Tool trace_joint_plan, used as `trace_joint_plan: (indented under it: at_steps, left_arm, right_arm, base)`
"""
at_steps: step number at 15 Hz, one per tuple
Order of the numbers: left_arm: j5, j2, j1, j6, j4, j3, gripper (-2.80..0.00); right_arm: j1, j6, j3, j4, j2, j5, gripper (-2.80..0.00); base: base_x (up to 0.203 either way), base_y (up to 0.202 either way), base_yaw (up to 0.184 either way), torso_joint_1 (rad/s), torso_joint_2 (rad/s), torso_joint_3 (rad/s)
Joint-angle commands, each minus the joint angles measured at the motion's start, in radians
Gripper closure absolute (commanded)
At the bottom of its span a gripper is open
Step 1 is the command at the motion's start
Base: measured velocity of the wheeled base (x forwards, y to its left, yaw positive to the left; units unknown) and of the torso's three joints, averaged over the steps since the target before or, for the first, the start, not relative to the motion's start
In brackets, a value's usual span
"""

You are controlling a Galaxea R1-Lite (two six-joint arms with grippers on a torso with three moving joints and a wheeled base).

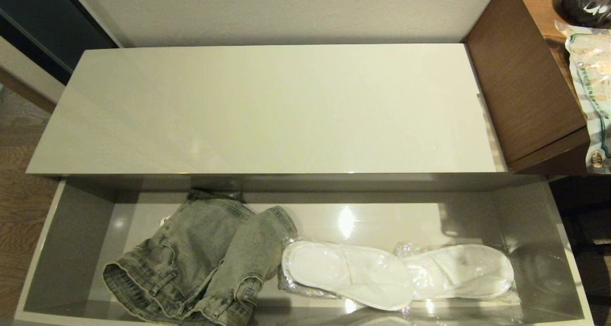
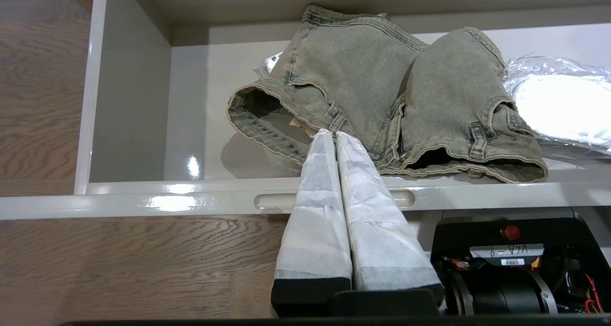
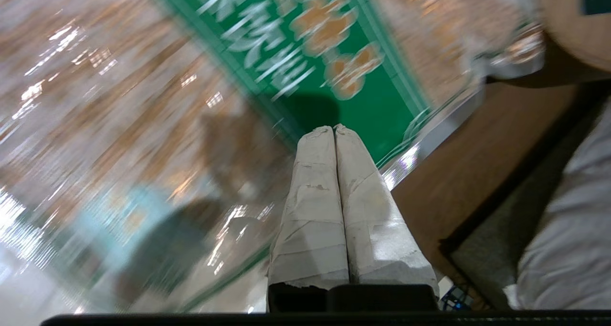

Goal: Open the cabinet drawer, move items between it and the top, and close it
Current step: Place the solid drinks on the table

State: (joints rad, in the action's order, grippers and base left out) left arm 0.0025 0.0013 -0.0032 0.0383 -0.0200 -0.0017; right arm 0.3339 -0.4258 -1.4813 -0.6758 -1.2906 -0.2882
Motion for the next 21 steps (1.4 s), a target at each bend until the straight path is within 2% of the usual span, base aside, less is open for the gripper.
trace_joint_plan:
  at_steps: [1, 4, 6, 8, 10, 12, 14, 18, 21]
  left_arm:
    - [0.001, 0.000, -0.001, 0.000, 0.000, 0.002, 0.00]
    - [0.001, 0.000, -0.001, 0.000, 0.000, 0.000, 0.00]
    - [0.001, 0.000, 0.000, 0.000, 0.000, 0.000, 0.00]
    - [0.001, 0.000, 0.000, 0.000, 0.000, 0.000, 0.00]
    - [0.001, 0.000, -0.001, 0.000, 0.000, 0.000, 0.00]
    - [0.001, 0.000, -0.001, 0.000, 0.000, 0.000, 0.00]
    - [0.001, 0.000, 0.000, 0.000, 0.000, 0.000, 0.00]
    - [0.001, 0.000, -0.001, 0.000, 0.000, 0.000, 0.00]
    - [0.001, 0.000, -0.001, 0.000, 0.000, 0.000, 0.00]
  right_arm:
    - [0.043, 0.030, 0.022, -0.003, -0.013, 0.006, 0.00]
    - [0.045, 0.116, 0.121, 0.016, 0.057, 0.020, 0.00]
    - [0.072, 0.087, 0.123, 0.009, 0.057, 0.032, 0.00]
    - [0.155, 0.049, 0.127, -0.005, 0.049, 0.090, 0.00]
    - [0.287, 0.068, 0.091, -0.003, 0.003, 0.171, 0.00]
    - [0.358, 0.090, 0.024, 0.013, -0.063, 0.248, 0.00]
    - [0.387, 0.134, 0.018, 0.033, -0.068, 0.262, 0.00]
    - [0.437, 0.153, 0.018, 0.100, -0.095, 0.263, 0.00]
    - [0.447, 0.166, 0.020, 0.109, -0.085, 0.298, 0.00]
  base:
    - [0.000, 0.000, 0.000, 0.000, 0.00, 0.000]
    - [0.000, 0.000, 0.000, 0.000, 0.00, 0.000]
    - [0.000, 0.000, 0.000, 0.000, 0.00, 0.000]
    - [0.000, 0.000, 0.000, 0.000, 0.00, 0.000]
    - [0.000, 0.000, 0.000, 0.000, 0.00, 0.000]
    - [0.000, 0.000, 0.000, 0.000, 0.00, 0.000]
    - [0.000, 0.000, 0.000, 0.000, 0.00, 0.000]
    - [0.000, 0.000, 0.000, 0.000, 0.00, 0.000]
    - [0.000, 0.000, 0.000, 0.000, 0.00, 0.000]
